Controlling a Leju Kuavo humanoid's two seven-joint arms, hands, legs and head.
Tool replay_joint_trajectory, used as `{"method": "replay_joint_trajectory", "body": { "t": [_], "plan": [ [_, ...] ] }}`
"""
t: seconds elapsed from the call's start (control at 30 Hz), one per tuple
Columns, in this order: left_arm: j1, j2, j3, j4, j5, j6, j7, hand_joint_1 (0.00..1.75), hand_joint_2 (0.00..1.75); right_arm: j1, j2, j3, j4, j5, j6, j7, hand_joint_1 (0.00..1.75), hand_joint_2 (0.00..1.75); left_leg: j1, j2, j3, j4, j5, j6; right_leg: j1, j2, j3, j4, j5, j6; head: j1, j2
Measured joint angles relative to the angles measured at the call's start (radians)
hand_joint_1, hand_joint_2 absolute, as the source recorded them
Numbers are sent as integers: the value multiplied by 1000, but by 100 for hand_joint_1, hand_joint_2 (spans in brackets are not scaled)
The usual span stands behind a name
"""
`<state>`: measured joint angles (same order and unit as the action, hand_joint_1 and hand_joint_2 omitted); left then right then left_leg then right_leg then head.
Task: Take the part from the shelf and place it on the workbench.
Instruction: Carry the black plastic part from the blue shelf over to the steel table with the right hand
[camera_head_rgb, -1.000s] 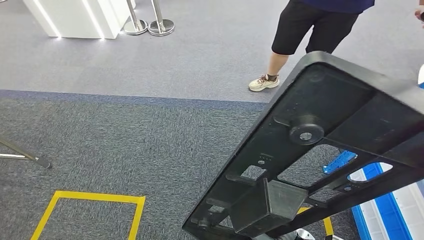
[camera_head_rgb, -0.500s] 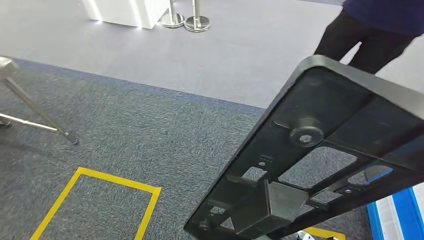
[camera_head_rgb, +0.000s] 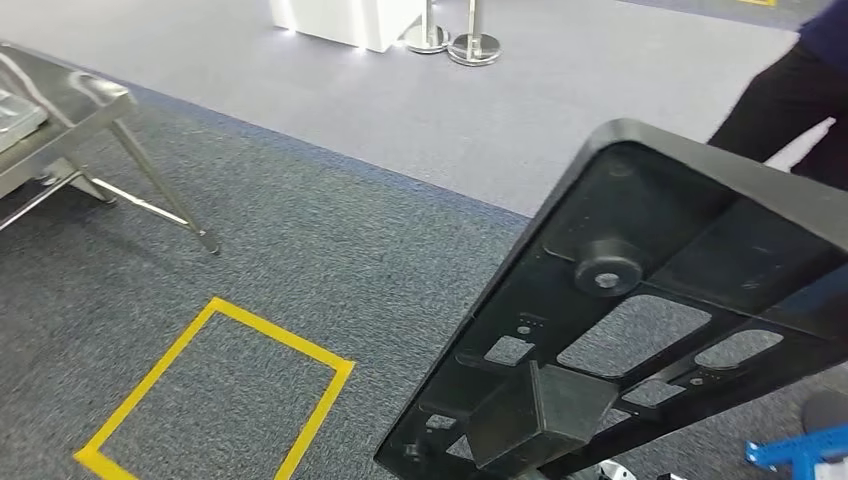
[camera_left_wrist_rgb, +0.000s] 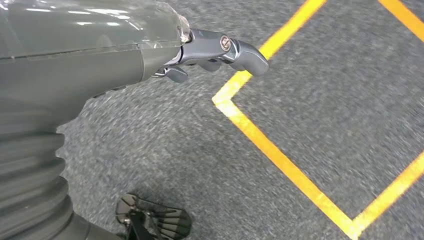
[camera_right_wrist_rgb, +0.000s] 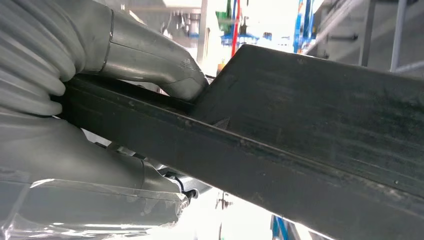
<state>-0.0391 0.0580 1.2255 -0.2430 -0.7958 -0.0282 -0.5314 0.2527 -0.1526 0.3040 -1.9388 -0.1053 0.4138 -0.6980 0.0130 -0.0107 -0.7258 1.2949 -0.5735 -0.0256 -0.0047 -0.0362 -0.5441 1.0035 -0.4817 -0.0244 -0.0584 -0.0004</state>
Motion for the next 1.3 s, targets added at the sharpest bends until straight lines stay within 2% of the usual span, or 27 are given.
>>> {"method": "replay_joint_trajectory", "body": {
  "t": [0.03,0.07,0.13,0.2,0.23,0.3,0.37,0.43,0.47,0.5,0.53,0.57,0.6,0.67,0.73,0.8,0.83,0.87,0.93,1.0,1.03,1.07,1.1,1.13,1.2,1.23,1.3],
  "plan": [
    [1,-1,0,0,0,0,0,0,175,0,0,0,0,0,0,0,175,175,1,3,0,4,7,0,2,-15,1,0,-2,0,0,0],
    [3,-2,0,0,0,0,0,0,175,0,0,0,0,0,0,0,175,175,0,7,23,-34,32,1,3,-28,3,0,-3,1,0,0],
    [4,-1,0,0,0,0,0,0,175,-2,0,0,0,0,0,0,175,175,-4,40,103,-179,92,10,6,-54,10,0,-8,5,0,0],
    [1,-1,0,0,-1,-1,0,0,175,-6,0,0,0,0,0,0,175,175,-12,69,151,-270,116,25,9,-74,16,1,-13,14,0,0],
    [1,-1,0,0,-1,-3,0,0,175,-9,0,0,0,0,-1,0,175,175,-16,69,152,-279,114,32,10,-83,18,0,-15,18,0,0],
    [4,1,0,0,-1,-6,0,0,175,-19,0,0,1,-1,-3,1,175,175,-16,48,152,-286,119,43,9,-93,23,-1,-18,29,0,0],
    [3,3,1,0,0,-8,2,0,175,-27,0,0,2,-3,-7,1,175,175,-10,27,161,-298,126,53,5,-50,13,32,-43,41,0,0],
    [-3,4,2,0,2,-8,4,0,175,-30,0,0,4,-7,-12,0,175,175,-8,4,164,-302,131,59,0,12,-44,149,-103,47,0,0],
    [-6,5,2,0,3,-8,5,0,175,-30,0,0,5,-7,-14,0,175,175,-8,-8,162,-302,132,61,-1,26,-83,221,-132,48,0,0],
    [-6,5,3,0,3,-8,7,0,175,-29,0,0,7,-8,-15,1,175,175,-8,-21,162,-301,132,62,-2,31,-113,274,-144,49,0,0],
    [-6,5,4,0,5,-8,8,0,175,-30,0,0,9,-7,-15,1,175,175,-8,-35,162,-300,132,61,-2,33,-128,293,-137,50,0,0],
    [-4,5,6,0,6,-7,8,0,175,-30,0,0,11,-8,-14,1,175,175,-8,-49,164,-299,132,61,-3,35,-123,271,-110,49,0,0],
    [-3,5,7,0,8,-8,6,0,175,-32,-1,0,13,-8,-12,1,175,175,-8,-64,165,-298,131,59,-5,43,-100,214,-69,48,0,0],
    [-4,4,8,0,9,-9,0,0,175,-38,-3,0,18,-11,-5,1,175,175,-8,-91,164,-292,128,54,-11,89,-42,76,-4,45,0,0],
    [-4,3,9,0,7,-8,-5,0,175,-45,-4,0,22,-18,1,0,175,175,-8,-116,154,-287,127,42,-12,117,-18,13,11,40,0,0],
    [1,4,14,0,6,-3,-7,0,175,-52,-5,0,26,-28,2,0,175,175,-5,-136,147,-287,129,28,-10,96,-15,7,10,29,0,0],
    [4,4,18,0,6,1,-6,0,175,-56,-6,0,28,-33,3,0,175,175,-4,-124,143,-281,125,23,-10,84,-13,3,12,21,0,0],
    [6,5,21,0,6,3,-6,0,175,-59,-7,0,29,-39,4,0,175,175,-5,-98,133,-261,111,19,-11,70,-10,-2,13,14,0,0],
    [4,6,26,0,6,6,-5,0,175,-62,-9,-1,32,-50,6,0,175,175,-5,-29,86,-161,53,13,-8,41,-6,-8,13,4,0,0],
    [0,7,27,0,6,6,-5,0,175,-62,-12,-2,38,-56,8,0,175,175,-2,-2,23,-32,-4,7,-4,10,-6,-7,10,1,0,0],
    [1,6,27,0,6,5,-4,0,175,-62,-13,-2,41,-57,9,0,175,175,0,1,7,1,-10,5,-3,-5,-5,-7,8,1,0,0],
    [3,6,28,0,6,5,-4,0,175,-62,-14,-2,44,-58,10,0,175,175,0,3,12,-6,3,4,-2,-19,-4,-7,6,2,0,0],
    [5,6,28,0,6,6,-4,0,175,-62,-14,-2,46,-58,11,0,175,175,1,8,37,-51,32,4,-1,-33,-1,-7,4,4,0,0],
    [6,6,29,0,6,6,-4,0,175,-62,-15,-2,47,-59,13,0,175,175,0,22,78,-127,68,7,-1,-46,3,-6,1,6,0,0],
    [4,7,30,0,5,6,-4,0,175,-65,-15,-2,47,-59,15,1,175,175,-7,57,145,-251,109,18,3,-68,11,-6,-6,14,0,0],
    [3,6,30,0,4,7,-3,0,175,-67,-16,-2,47,-59,16,1,175,175,-10,67,159,-280,115,24,5,-77,14,-6,-8,19,0,0],
    [5,6,32,0,2,8,-2,0,175,-71,-16,-1,47,-59,16,2,175,175,-13,55,157,-287,113,35,7,-93,19,-7,-11,29,0,0]
  ]
}}
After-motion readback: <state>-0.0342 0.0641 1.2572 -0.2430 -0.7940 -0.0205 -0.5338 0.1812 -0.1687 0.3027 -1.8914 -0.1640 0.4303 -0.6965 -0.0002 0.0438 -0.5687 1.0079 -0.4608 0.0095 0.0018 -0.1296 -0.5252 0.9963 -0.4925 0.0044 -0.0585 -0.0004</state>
